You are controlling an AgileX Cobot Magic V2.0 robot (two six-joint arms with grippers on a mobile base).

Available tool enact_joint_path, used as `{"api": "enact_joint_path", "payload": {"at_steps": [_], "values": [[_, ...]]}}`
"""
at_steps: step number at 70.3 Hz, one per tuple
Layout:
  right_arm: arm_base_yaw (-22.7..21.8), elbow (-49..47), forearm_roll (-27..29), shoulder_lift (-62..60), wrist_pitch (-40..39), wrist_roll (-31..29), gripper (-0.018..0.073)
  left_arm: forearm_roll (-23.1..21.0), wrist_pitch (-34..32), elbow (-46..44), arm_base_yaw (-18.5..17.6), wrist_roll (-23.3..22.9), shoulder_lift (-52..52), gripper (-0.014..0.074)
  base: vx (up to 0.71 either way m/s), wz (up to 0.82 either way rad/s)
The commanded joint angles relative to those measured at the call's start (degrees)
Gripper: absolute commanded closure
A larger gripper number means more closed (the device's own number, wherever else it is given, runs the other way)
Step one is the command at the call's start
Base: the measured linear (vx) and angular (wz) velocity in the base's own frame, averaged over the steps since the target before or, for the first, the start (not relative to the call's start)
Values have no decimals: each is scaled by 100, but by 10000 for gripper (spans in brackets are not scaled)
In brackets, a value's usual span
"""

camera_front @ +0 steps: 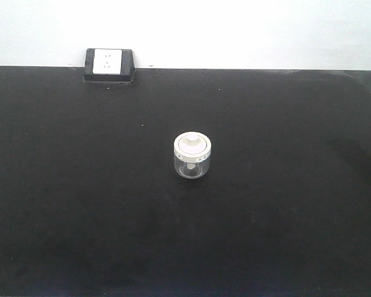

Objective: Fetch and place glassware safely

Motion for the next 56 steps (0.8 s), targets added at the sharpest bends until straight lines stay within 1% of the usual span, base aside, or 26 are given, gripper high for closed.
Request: {"api": "enact_joint_path", "payload": {"at_steps": [1,52,56], "values": [[-18,-159,-50,11,-78,1,563,-42,-403,-146,-31,-50,-8,603,0,0],[-18,-159,-50,12,-78,-5,563,-42,-395,-146,-31,-50,-14,603,0,0],[-18,-159,-50,12,-78,-5,563,-109,-384,-146,-31,-50,-65,603,0,0]]}}
